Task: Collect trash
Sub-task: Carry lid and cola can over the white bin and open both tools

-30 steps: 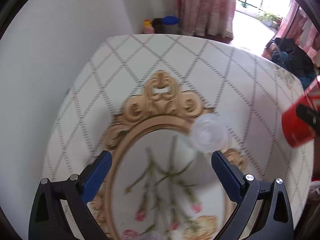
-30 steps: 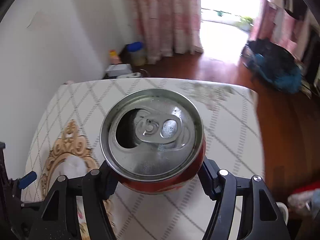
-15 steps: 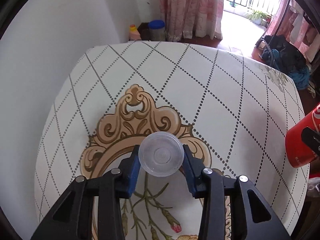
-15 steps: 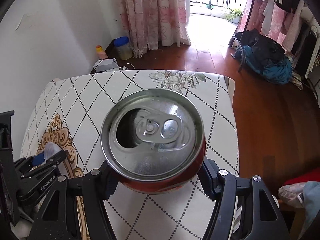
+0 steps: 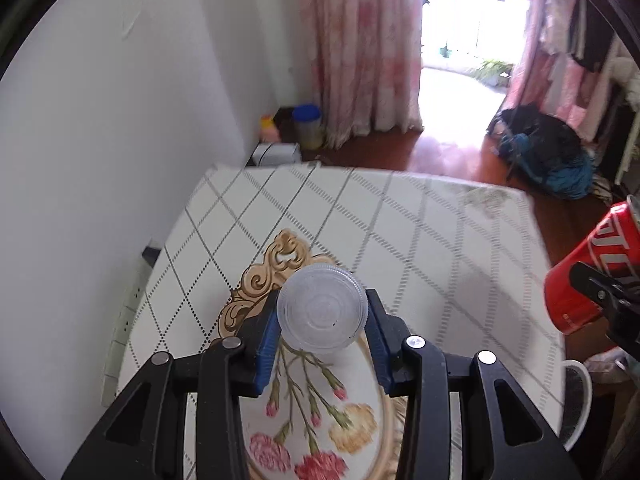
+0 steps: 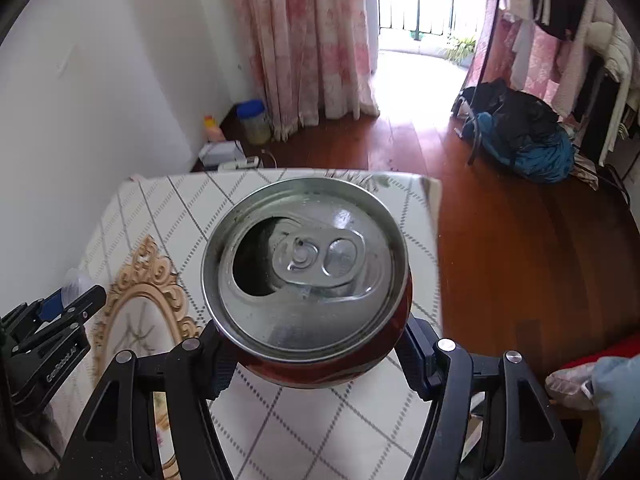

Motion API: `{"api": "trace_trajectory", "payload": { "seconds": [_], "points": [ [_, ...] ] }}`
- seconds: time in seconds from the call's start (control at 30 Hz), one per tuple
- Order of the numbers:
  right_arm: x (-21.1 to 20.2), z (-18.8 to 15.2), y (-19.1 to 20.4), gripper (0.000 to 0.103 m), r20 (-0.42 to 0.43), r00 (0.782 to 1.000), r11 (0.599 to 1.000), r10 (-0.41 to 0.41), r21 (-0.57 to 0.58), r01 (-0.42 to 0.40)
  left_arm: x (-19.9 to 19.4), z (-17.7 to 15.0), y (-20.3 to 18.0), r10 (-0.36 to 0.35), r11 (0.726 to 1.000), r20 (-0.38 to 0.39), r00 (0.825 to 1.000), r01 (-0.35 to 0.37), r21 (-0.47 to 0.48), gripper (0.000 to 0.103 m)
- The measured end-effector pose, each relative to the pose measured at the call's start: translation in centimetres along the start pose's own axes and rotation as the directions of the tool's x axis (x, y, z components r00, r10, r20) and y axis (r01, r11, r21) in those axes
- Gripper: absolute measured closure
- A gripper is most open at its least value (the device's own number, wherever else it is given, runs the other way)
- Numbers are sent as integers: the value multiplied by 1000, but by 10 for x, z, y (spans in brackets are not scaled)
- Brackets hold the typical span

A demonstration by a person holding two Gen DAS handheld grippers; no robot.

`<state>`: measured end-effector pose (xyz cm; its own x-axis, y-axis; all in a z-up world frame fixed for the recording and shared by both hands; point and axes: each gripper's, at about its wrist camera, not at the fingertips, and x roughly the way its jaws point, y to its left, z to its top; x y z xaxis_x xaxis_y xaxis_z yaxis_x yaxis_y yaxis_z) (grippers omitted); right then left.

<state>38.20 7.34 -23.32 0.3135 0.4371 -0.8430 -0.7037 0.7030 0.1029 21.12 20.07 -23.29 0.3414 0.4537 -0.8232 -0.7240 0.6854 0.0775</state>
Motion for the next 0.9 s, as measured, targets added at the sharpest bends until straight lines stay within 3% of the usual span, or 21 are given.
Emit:
{"api": "trace_trajectory", "payload": {
  "seconds": [0.23, 0.47, 0.6, 0.67, 0.9],
  "points": [
    [-90, -21, -48, 35, 88, 996, 996, -4, 87, -4, -83, -3, -45, -108, 992, 73, 991, 103, 66, 67],
    [-157, -80, -136, 35, 85, 992, 974, -92, 214, 72, -129, -30, -134, -291, 943, 20, 956, 284, 172, 67],
    [-161, -124, -196, 35, 9, 988, 947, -155, 286, 146, -112, -50, -193, -405, 888, -122, 906, 421, 182, 67],
    [-155, -145, -225, 34, -42, 984, 931, -173, 319, 178, -93, -60, -225, -454, 857, -209, 866, 489, 165, 67],
    [-95, -214, -315, 34, -226, 965, 876, -136, 427, 224, -11, -92, -324, -458, 809, -462, 759, 572, 138, 67]
  ]
}}
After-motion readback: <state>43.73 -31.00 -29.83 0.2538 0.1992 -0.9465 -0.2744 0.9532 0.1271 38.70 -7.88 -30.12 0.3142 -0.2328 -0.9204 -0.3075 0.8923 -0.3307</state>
